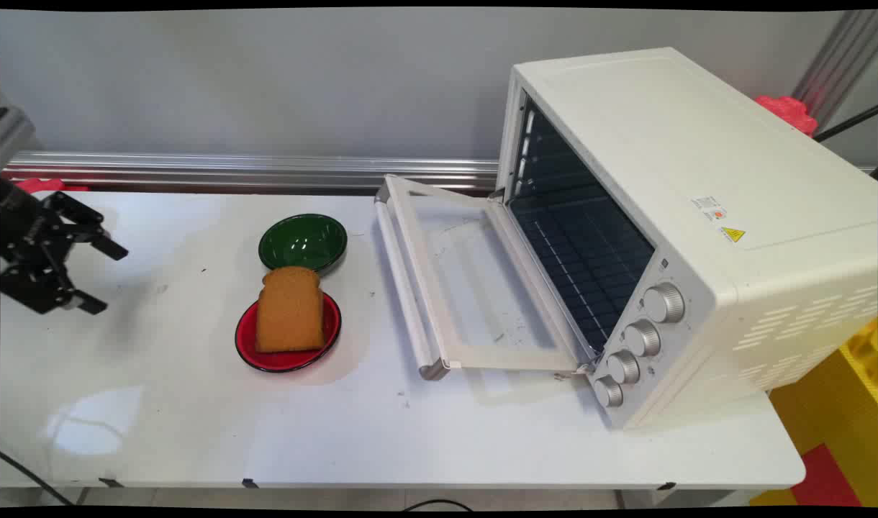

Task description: Close the oven

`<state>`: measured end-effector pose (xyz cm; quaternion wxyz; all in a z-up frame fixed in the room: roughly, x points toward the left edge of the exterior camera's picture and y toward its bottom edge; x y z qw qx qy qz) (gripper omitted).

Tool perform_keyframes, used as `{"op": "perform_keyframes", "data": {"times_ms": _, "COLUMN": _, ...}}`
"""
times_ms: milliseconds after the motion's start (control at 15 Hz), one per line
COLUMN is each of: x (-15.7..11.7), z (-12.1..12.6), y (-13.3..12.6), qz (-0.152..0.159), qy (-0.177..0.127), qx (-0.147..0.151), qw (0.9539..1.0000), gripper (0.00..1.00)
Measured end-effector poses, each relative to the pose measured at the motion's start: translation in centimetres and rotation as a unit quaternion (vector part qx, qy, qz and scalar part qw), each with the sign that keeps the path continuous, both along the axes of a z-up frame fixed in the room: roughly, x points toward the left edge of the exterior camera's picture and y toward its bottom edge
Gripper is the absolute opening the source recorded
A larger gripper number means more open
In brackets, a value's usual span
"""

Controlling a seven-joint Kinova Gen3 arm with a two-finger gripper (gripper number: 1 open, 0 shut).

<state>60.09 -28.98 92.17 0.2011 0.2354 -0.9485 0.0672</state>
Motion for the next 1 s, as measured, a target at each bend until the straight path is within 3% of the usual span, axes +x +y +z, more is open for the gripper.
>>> {"op": "perform_keyframes", "data": {"times_ms": 133, "x": -0.4, "z": -0.4, "y": -0.9, "qz": 0.007, "qy": 0.012, "qx": -0.004, "qw": 0.9999, "gripper": 1.00}}
{"op": "perform_keyframes", "data": {"times_ms": 333, "x": -1.7, "z": -0.5, "y": -2.8, "qz": 0.030, "qy": 0.058, "qx": -0.018, "qw": 0.9977, "gripper": 1.00}}
{"op": "perform_keyframes", "data": {"times_ms": 667, "x": -4.7, "z": -0.4, "y": -6.2, "qz": 0.071, "qy": 0.155, "qx": -0.036, "qw": 0.9847, "gripper": 1.00}}
{"op": "perform_keyframes", "data": {"times_ms": 1000, "x": -6.3, "z": -0.6, "y": -8.0, "qz": 0.076, "qy": 0.196, "qx": -0.051, "qw": 0.9764, "gripper": 1.00}}
